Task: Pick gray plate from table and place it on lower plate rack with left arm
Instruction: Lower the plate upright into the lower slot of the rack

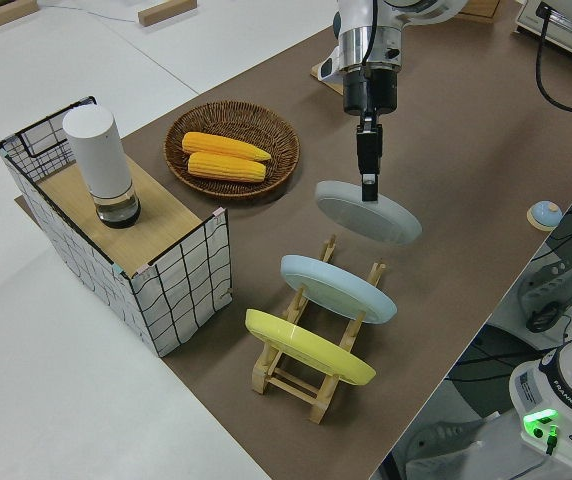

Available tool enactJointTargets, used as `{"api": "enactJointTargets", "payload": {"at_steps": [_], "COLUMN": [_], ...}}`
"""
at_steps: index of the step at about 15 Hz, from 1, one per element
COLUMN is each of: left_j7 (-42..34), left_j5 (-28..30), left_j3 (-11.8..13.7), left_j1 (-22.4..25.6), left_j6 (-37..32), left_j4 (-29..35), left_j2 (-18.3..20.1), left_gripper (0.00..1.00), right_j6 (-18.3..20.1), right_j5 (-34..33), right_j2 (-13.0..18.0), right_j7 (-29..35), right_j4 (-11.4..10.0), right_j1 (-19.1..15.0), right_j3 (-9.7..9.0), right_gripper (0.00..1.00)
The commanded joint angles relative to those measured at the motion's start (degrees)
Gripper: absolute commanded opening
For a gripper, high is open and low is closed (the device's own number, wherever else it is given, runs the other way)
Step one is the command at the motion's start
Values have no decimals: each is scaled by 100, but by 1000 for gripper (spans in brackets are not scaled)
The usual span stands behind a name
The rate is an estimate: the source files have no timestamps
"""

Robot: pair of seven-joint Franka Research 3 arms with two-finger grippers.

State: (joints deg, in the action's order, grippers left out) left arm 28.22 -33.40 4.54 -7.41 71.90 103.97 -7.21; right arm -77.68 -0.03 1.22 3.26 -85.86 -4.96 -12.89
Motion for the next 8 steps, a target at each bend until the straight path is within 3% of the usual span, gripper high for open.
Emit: {"api": "enactJointTargets", "payload": {"at_steps": [1, 8], "left_j7": [210, 649], "left_j5": [-552, -747], "left_j3": [47, 39], "left_j1": [-85, -94], "left_j6": [-106, -18], "left_j4": [141, 431], "left_j2": [-61, -184], "left_gripper": [0, 0], "right_j6": [87, 87], "right_j5": [20, 20], "right_j2": [27, 27], "right_j7": [-19, -19], "right_j4": [35, 35], "right_j1": [-85, -84], "right_j3": [-38, -38], "right_gripper": [990, 987]}}
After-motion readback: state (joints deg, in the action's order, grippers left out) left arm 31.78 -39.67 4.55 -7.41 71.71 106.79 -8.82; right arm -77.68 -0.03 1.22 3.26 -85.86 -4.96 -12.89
